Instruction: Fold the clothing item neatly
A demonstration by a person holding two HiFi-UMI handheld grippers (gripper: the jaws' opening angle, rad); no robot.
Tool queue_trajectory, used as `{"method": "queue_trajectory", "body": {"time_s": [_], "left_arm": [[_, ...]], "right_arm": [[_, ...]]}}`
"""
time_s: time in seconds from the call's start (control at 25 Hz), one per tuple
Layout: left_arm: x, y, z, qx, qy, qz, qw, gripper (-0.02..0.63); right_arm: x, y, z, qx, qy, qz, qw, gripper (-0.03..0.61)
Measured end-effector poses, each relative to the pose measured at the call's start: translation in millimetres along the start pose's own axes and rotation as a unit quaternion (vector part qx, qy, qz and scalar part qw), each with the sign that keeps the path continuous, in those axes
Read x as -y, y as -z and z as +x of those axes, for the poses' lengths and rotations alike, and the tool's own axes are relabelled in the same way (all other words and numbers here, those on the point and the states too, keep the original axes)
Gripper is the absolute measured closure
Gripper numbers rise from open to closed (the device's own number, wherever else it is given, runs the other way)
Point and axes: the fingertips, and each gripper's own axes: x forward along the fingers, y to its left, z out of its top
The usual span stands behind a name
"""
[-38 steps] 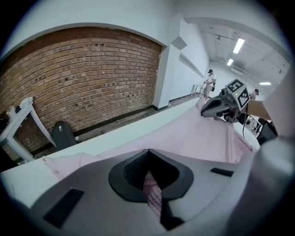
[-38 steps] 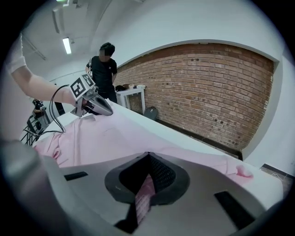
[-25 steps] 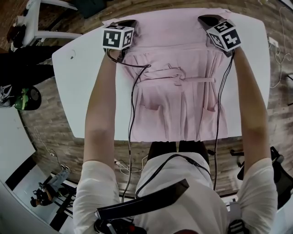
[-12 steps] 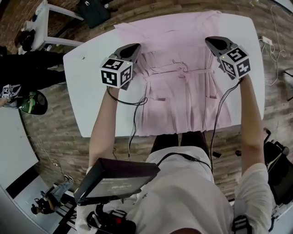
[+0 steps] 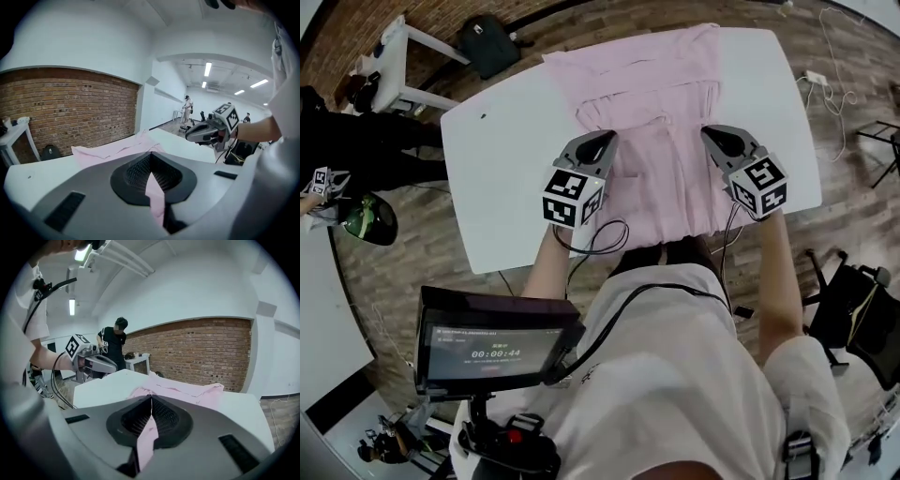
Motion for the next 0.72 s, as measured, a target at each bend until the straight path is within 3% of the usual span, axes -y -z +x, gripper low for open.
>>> {"method": "queue_trajectory", "body": {"time_s": [0.24,0.48,0.72], "left_arm": [[23,17,-10,0.012,-0.002,-0.023,0.9997,0.612],[54,16,-42,0.013,-0.011,-0.012,0.9998,0.612],[52,7,-48,0.02,-0.016,0.001,0.9997,0.612]], "right_arm": [[-20,19,-22,0.004,0.034,0.011,0.999,0.574],[-44,12,-60,0.016,0.037,0.01,0.999,0.574],[-50,-5,-66,0.031,0.037,0.002,0.999,0.574]]}}
